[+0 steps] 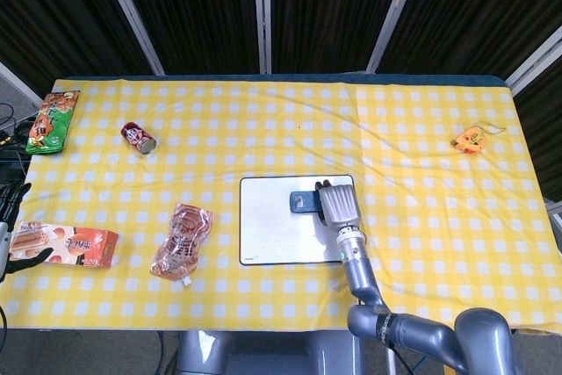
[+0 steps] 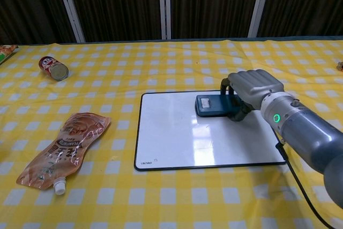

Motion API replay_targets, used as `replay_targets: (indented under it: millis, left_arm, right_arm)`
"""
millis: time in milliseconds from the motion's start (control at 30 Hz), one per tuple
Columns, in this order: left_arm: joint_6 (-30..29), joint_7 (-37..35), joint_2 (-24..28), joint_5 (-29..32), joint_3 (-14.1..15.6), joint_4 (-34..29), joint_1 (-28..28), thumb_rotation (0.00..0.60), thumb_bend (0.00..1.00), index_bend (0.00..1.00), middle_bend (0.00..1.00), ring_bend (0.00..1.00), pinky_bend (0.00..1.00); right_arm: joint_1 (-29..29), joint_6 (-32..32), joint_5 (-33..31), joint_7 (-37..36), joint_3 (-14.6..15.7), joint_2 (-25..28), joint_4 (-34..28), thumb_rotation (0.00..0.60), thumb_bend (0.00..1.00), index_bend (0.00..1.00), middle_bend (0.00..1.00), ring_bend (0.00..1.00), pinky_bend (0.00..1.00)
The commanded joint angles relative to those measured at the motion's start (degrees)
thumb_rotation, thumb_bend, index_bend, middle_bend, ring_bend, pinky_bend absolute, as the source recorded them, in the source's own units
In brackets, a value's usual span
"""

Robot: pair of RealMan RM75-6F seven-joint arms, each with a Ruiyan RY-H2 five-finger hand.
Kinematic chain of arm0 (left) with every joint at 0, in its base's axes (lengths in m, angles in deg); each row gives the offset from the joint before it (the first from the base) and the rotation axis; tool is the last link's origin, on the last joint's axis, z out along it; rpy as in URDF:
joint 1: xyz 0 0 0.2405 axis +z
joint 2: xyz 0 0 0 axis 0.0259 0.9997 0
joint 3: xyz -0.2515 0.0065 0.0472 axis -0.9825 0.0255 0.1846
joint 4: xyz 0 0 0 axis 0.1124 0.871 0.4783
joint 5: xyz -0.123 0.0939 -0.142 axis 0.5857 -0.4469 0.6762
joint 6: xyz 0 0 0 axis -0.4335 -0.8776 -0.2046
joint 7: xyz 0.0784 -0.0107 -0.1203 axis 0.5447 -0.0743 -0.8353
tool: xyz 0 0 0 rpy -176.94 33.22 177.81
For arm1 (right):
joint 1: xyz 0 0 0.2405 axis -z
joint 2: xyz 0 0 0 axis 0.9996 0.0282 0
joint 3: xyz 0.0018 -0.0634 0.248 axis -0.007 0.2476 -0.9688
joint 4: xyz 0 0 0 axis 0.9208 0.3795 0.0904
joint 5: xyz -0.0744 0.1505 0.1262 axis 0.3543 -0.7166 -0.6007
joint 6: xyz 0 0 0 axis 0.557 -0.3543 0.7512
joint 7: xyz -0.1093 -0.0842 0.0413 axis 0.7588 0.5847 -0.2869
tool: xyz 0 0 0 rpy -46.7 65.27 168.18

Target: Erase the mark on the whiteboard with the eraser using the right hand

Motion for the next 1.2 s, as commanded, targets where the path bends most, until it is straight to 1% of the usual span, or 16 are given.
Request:
replay_targets:
  millis: [33, 267, 400, 567, 833, 1000, 1200]
  left_arm:
    - [-0.06, 0.13, -0.02, -0.10, 0.06, -0.06, 0.02, 0.600, 0.11, 0.00, 0.00, 0.00, 0.00]
    - [-0.31, 0.39, -0.02, -0.25, 0.13, -0.34, 0.12, 0.600, 0.11, 0.00, 0.00, 0.00, 0.00]
    - [-0.51, 0.53, -0.02, -0.31, 0.08, -0.51, 0.14, 0.600, 0.11, 0.00, 0.00, 0.00, 0.00]
    - [-0.58, 0.60, -0.01, -0.46, 0.13, -0.63, 0.16, 0.600, 0.11, 0.00, 0.00, 0.00, 0.00]
    - [-0.76, 0.04, 0.10, -0.60, 0.18, -0.40, 0.30, 0.600, 0.11, 0.00, 0.00, 0.00, 0.00]
    - [-0.74, -0.33, 0.20, -0.58, 0.17, -0.32, 0.34, 0.600, 0.11, 0.00, 0.00, 0.00, 0.00]
    - [-0.98, 0.04, 0.10, -0.97, 0.29, -0.47, 0.39, 0.600, 0.11, 0.00, 0.00, 0.00, 0.00]
  right_arm:
    - [0.74, 0.87, -0.15, 0.09, -0.30, 1.05, 0.18, 0.600, 0.31, 0.82, 0.70, 0.70, 0.77]
    - [2.39, 1.99, -0.88, 0.77, -0.47, 3.54, -1.66, 0.600, 0.30, 0.82, 0.70, 0.70, 0.77]
    - [2.78, 2.08, -0.22, 0.84, 0.21, 4.02, -3.67, 0.600, 0.30, 0.82, 0.70, 0.70, 0.77]
    - [2.68, 1.67, 0.87, 1.38, 1.74, 2.98, -5.59, 0.600, 0.30, 0.82, 0.70, 0.70, 0.77]
    - [2.23, 1.40, 1.26, 4.39, 3.61, 0.74, -7.36, 0.600, 0.30, 0.82, 0.70, 0.70, 0.77]
    - [2.57, 3.01, 2.12, 6.31, 4.29, 0.94, -6.78, 0.600, 0.30, 0.82, 0.70, 0.70, 0.77]
    - [3.96, 4.00, 1.35, 6.14, 3.73, 2.30, -5.51, 0.600, 0.30, 0.82, 0.70, 0.70, 0.77]
